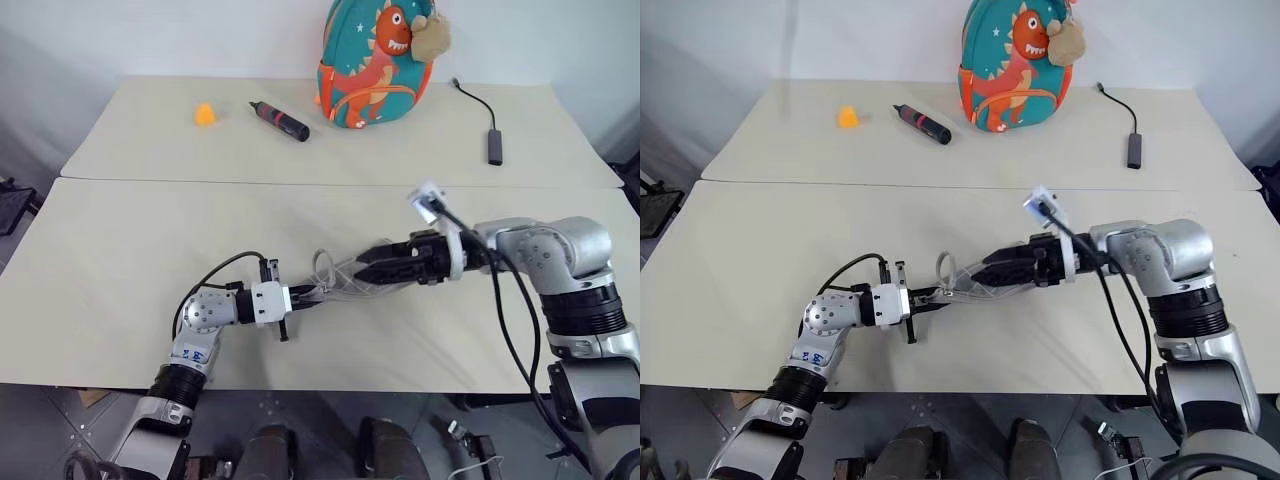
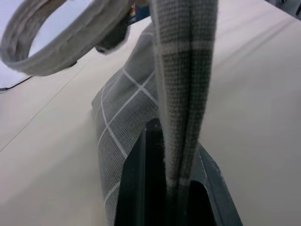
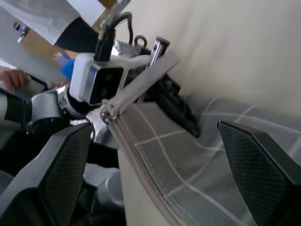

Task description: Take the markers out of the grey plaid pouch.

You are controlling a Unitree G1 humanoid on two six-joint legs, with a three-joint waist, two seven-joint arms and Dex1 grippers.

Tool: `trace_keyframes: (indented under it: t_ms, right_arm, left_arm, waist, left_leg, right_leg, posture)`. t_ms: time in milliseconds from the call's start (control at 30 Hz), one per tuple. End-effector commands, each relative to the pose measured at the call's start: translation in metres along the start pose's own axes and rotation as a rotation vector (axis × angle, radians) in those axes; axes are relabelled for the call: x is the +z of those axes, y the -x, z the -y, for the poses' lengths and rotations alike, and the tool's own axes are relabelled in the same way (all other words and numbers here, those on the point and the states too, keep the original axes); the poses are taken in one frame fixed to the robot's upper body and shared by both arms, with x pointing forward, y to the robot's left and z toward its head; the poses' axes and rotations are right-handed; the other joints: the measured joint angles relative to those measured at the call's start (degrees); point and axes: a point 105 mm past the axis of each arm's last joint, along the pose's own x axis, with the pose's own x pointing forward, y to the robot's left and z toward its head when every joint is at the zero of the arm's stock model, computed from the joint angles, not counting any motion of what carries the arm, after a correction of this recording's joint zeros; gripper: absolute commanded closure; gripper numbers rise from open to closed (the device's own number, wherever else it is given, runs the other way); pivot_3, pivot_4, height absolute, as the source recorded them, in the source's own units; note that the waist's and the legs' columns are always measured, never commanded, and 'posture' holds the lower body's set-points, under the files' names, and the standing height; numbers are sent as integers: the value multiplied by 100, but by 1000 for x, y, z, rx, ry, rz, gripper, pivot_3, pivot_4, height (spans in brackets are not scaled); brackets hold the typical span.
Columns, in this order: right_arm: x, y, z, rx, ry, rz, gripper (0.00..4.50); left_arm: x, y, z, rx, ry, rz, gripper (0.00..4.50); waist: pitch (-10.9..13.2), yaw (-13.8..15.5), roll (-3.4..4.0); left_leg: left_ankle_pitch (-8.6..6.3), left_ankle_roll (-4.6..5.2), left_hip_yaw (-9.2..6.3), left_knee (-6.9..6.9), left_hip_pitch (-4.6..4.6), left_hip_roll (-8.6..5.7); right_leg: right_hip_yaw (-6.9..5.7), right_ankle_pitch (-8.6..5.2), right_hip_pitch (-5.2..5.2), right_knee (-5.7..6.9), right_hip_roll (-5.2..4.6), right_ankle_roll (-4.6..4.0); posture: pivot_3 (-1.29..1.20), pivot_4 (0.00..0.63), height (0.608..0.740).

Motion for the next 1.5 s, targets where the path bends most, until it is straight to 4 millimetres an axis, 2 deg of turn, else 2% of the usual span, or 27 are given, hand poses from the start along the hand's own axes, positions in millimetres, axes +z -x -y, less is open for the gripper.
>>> trace_keyframes:
  t_ms: [33,100,233,433,533,767,900,1033,1200,1367,1500]
  right_arm:
    - [12,-3,-9,32,19,41,62]
    - [12,-8,-9,38,22,44,62]
    - [12,-15,-22,130,21,53,62]
    - [12,-22,-24,153,8,68,62]
    - [11,-30,-25,168,7,74,676]
    - [8,-39,-26,176,19,85,3149]
    - [12,-38,-25,183,39,123,4465]
    - [18,-30,-30,219,64,182,4465]
    - [31,5,-35,255,90,289,4465]
    - [52,43,-30,204,78,441,4465]
    - [64,62,-18,109,70,551,4465]
  left_arm:
    - [4,-1,-1,7,-7,9,4500]
    - [5,-1,-2,21,12,12,4500]
    - [4,-1,2,12,18,3,4500]
    - [3,-1,1,13,22,-5,4500]
    - [2,-2,0,12,27,-9,4500]
    - [4,-1,-6,37,47,-5,4500]
    - [4,2,-8,49,57,-7,4500]
    - [6,4,-10,58,86,11,4500]
    - [24,10,-15,74,388,145,4500]
    - [31,23,-4,10,682,181,4500]
    - [37,28,-2,9,773,197,4500]
  waist:
    - [0,-2,0]
    - [0,-3,0]
    - [0,-21,0]
    - [0,-22,0]
    - [0,-26,0]
    - [0,-27,0]
    - [0,-31,0]
    - [0,-31,0]
    - [0,-21,0]
    - [0,-45,0]
    - [1,-38,2]
  left_leg:
    - [0,0,-7,2,-4,0]
    - [0,-1,-14,3,-10,0]
    - [0,0,-13,2,-13,-2]
    - [1,0,-11,3,-13,-2]
    - [1,0,-10,3,-13,-2]
    - [1,-1,-8,3,-13,-2]
    - [1,-1,-8,2,-13,-2]
    - [1,-1,-8,2,-13,-2]
    - [1,0,-20,3,-17,-1]
    - [1,-1,-22,1,-15,1]
    - [2,-2,-21,0,-13,4]
  right_leg:
    - [-6,0,0,1,1,0]
    - [-16,0,0,1,2,0]
    - [-18,0,-1,-2,3,0]
    - [-19,0,0,-1,4,0]
    - [-20,0,0,-1,4,0]
    - [-20,0,0,-1,5,0]
    - [-20,0,0,0,5,0]
    - [-20,0,0,-1,5,0]
    - [-21,0,0,-2,4,0]
    - [-19,0,0,-3,6,0]
    - [-17,0,0,-3,9,0]
  posture:
    - [0,150,740]
    - [0,150,740]
    - [0,150,740]
    - [0,150,740]
    - [0,150,740]
    - [0,150,740]
    - [0,150,740]
    - [0,150,740]
    - [0,150,740]
    - [0,150,740]
    - [0,150,740]
